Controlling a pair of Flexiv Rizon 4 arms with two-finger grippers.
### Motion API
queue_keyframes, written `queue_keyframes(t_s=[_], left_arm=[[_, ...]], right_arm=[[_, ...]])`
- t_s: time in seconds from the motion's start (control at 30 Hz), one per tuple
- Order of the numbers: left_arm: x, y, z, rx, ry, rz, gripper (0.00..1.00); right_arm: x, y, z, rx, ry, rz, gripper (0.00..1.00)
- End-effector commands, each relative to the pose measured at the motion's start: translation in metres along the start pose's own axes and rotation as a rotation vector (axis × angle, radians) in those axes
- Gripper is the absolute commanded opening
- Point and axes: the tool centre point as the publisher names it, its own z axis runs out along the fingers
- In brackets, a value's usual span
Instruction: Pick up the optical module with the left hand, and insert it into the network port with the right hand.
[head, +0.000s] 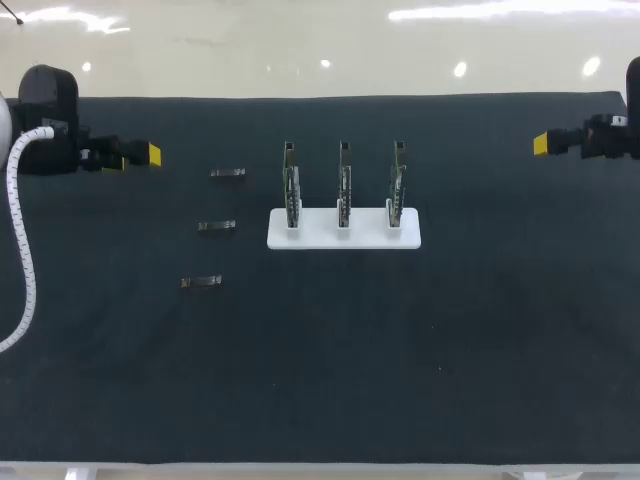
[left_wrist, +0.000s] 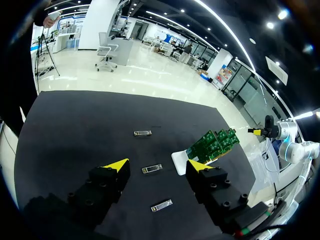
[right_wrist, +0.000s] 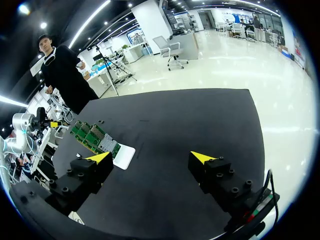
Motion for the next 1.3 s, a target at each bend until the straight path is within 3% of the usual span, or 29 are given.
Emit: queue_keyframes(t_s=[0.03,0.47,0.93,1.1,1.3], left_arm=[[-0.001,-0.001,0.001,-0.004,0.003,-0.001,1.00],[-0.001,-0.001,0.001,-0.004,0.003,-0.001,1.00],[0.023,-0.002,-0.009,0.038,0.091,0.285,1.00],[0.030,0.004,-0.014,0.034,0.209,0.443,1.00],[0.037,0.013,-0.016,0.019,0.283,0.609,1.00]], right_arm=[[0.000,0.001,0.000,0.006,-0.001,0.001,1.00],[0.000,0.001,0.000,0.006,-0.001,0.001,1.00],[0.000,0.001,0.000,0.006,-0.001,0.001,1.00],[0.000,0.001,0.000,0.006,-0.001,0.001,1.00],[0.000,0.001,0.000,0.006,-0.001,0.001,1.00]])
